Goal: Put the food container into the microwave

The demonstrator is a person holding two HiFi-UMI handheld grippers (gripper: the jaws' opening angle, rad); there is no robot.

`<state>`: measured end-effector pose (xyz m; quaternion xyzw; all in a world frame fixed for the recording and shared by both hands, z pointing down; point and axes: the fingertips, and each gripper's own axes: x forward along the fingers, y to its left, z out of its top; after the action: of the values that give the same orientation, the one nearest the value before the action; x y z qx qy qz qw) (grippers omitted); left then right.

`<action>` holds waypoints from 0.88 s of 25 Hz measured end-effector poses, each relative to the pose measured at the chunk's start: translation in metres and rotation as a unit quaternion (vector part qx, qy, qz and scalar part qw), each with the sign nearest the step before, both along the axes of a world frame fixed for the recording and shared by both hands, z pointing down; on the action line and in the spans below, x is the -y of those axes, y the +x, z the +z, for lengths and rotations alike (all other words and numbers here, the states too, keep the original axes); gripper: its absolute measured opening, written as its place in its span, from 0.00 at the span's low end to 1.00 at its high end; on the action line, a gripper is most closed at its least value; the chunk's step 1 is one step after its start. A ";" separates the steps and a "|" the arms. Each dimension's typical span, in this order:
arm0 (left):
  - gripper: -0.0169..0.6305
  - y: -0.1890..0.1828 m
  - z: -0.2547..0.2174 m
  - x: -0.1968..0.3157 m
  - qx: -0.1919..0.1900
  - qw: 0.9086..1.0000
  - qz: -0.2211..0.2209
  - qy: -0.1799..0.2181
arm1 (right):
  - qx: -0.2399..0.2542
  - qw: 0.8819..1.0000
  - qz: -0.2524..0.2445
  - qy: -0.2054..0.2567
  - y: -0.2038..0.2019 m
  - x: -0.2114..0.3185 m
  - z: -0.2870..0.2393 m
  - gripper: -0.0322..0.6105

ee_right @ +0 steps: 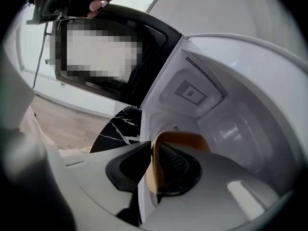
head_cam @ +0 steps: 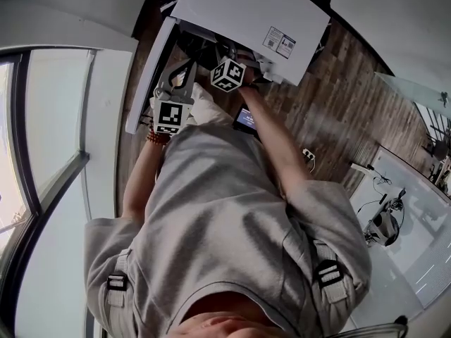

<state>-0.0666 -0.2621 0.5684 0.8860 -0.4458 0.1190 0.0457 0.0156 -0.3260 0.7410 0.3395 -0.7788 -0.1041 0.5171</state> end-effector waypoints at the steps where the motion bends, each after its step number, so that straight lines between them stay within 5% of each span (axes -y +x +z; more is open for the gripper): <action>1: 0.02 -0.001 0.000 -0.001 0.000 1.000 -0.001 -0.001 | -0.003 1.000 -0.003 -0.001 0.000 0.001 0.002 0.15; 22: 0.02 0.002 -0.003 -0.009 -0.003 1.000 -0.011 0.000 | -0.005 0.999 -0.032 0.004 -0.003 -0.002 -0.012 0.20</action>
<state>-0.0650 -0.2534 0.5654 0.8812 -0.4558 0.1161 0.0482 0.0125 -0.3241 0.7293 0.3159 -0.7861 -0.1258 0.5162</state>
